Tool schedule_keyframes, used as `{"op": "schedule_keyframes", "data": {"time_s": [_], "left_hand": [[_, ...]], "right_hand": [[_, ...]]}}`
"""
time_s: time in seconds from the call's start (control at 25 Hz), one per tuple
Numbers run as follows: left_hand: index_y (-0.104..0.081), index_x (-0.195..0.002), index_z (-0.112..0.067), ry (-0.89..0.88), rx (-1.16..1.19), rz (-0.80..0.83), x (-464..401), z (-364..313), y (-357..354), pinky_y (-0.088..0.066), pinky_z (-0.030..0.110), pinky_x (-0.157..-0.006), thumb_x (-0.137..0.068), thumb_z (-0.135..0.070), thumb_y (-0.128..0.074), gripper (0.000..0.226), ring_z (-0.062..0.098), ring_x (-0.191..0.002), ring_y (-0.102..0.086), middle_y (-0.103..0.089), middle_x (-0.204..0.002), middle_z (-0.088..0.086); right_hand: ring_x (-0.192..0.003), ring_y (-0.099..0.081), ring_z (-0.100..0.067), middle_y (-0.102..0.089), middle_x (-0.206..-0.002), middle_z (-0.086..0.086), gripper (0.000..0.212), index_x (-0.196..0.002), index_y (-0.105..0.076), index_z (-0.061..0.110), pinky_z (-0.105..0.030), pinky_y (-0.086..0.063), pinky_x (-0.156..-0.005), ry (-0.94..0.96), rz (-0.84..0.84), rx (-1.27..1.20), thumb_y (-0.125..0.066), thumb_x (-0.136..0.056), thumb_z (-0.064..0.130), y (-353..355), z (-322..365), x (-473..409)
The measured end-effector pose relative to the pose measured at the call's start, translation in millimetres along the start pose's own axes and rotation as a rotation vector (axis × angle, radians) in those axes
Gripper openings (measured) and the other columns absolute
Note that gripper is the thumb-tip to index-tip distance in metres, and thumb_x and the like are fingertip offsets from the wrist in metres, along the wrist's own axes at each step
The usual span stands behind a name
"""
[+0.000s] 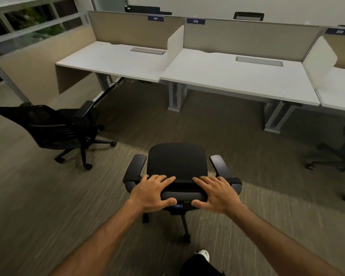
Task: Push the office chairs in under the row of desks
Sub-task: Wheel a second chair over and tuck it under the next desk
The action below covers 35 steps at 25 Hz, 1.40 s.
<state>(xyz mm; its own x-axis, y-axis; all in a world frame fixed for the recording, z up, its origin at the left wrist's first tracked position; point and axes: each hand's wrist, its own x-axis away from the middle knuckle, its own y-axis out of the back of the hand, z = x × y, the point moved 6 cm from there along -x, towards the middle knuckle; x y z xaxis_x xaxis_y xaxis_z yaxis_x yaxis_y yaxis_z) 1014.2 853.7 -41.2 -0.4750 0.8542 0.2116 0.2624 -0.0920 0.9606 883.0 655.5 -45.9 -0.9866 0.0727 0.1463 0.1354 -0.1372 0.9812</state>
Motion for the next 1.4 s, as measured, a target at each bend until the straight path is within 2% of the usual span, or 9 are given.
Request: {"op": "schedule_keyframes", "data": {"time_s": [0.52, 0.96, 1.4], "left_hand": [[-0.019, -0.159, -0.042, -0.050, 0.000, 0.000, -60.0, 32.1, 15.0, -0.030, 0.056, -0.116, -0.081, -0.097, -0.024, 0.095, 0.022, -0.142, -0.041, -0.044, -0.156, 0.000], [-0.023, -0.159, -0.041, -0.087, -0.010, -0.007, -154.5, 76.8, 52.7, -0.028, 0.047, -0.116, -0.082, -0.097, -0.024, 0.095, 0.018, -0.142, -0.041, -0.044, -0.157, -0.002], [-0.022, -0.159, -0.043, -0.137, -0.026, 0.013, -259.6, 119.0, 82.1, -0.028, 0.049, -0.117, -0.082, -0.096, -0.027, 0.093, 0.016, -0.143, -0.040, -0.045, -0.156, -0.004]], "right_hand": [[-0.133, -0.050, -0.021, -0.052, -0.149, 0.004, 0.100, -0.156, -0.034, 0.033, -0.047, -0.037, -0.110, -0.097, -0.036, -0.051, -0.017, -0.081, 0.097, 16.0, -26.1, -43.0], [-0.134, -0.048, -0.022, -0.050, -0.151, 0.004, 0.106, -0.157, -0.032, 0.034, -0.050, -0.035, -0.110, -0.150, -0.037, -0.085, -0.014, -0.077, 0.100, 35.4, -71.2, -129.0], [-0.132, -0.049, -0.024, -0.052, -0.149, 0.002, 0.104, -0.156, -0.032, 0.033, -0.048, -0.036, -0.109, -0.196, -0.067, -0.093, -0.014, -0.078, 0.100, 54.7, -123.2, -210.6]]}}
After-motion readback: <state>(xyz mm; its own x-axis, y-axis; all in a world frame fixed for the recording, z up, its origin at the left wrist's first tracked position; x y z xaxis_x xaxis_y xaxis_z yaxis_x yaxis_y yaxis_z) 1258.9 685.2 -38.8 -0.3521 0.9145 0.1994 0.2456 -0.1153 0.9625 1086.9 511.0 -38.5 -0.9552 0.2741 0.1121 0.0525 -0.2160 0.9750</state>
